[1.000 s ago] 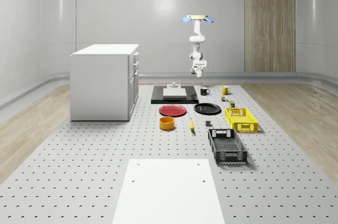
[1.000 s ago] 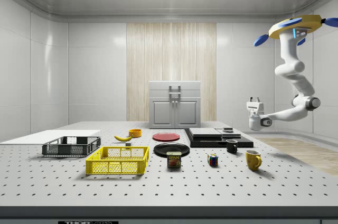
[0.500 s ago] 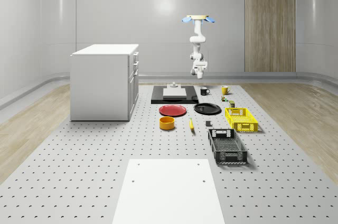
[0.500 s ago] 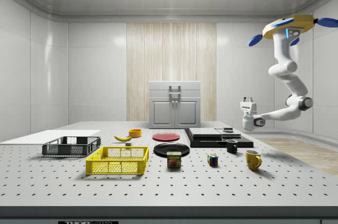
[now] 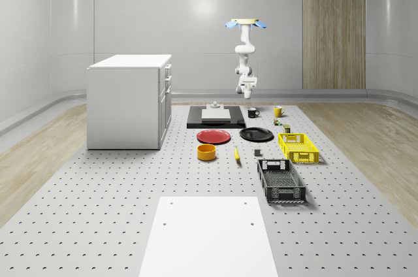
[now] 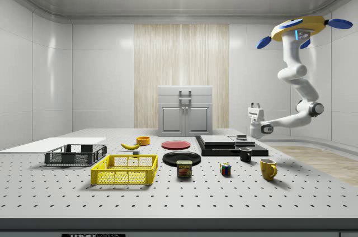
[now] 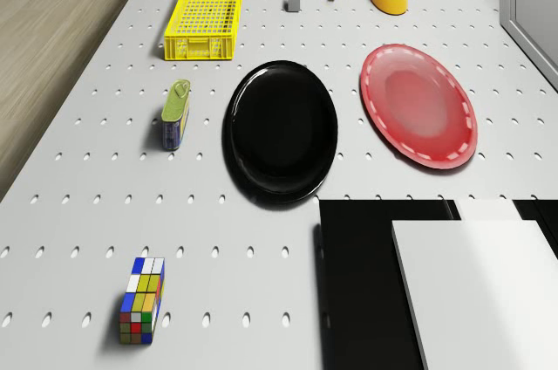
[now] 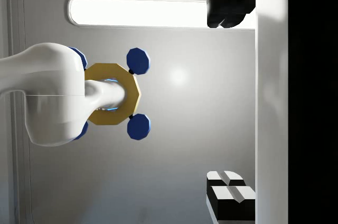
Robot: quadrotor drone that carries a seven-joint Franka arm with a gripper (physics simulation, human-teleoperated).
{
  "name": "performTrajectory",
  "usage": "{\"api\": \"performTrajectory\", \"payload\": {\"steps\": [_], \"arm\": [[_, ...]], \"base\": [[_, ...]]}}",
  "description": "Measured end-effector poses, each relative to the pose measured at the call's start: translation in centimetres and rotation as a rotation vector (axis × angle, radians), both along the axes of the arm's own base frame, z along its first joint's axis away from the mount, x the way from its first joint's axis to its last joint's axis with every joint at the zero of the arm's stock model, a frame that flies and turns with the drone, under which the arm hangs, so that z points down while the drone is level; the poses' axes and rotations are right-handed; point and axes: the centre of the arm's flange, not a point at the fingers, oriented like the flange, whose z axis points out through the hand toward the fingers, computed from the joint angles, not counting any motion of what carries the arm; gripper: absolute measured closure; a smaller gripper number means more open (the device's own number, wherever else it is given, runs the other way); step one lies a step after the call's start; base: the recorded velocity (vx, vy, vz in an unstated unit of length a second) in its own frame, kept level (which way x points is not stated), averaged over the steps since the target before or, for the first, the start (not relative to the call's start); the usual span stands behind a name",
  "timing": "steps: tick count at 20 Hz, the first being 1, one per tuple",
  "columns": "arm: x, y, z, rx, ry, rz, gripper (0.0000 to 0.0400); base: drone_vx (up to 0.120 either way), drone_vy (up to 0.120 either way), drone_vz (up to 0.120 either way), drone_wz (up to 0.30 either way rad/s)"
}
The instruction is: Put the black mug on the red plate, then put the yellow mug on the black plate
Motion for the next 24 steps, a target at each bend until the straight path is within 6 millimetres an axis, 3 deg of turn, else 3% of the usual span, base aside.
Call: {"api": "performTrajectory", "payload": {"steps": [8,14,19,24], "arm": [[-0.1,1.0,-0.1,-0.096,-0.006,-0.003,0.0],[-0.1,3.1,-0.6,-0.322,-0.01,-0.009,0.0],[0.0,6.8,-3.0,-0.762,-0.012,-0.02,0.0],[0.2,9.5,-10.0,-1.531,-0.01,-0.042,0.0]], "base": [[0.12,0.0,0.0,0.0],[0.047,0.0,0.0,0.0],[0.0,0.0,-0.088,0.0],[0.12,0.0,-0.12,0.0]]}}
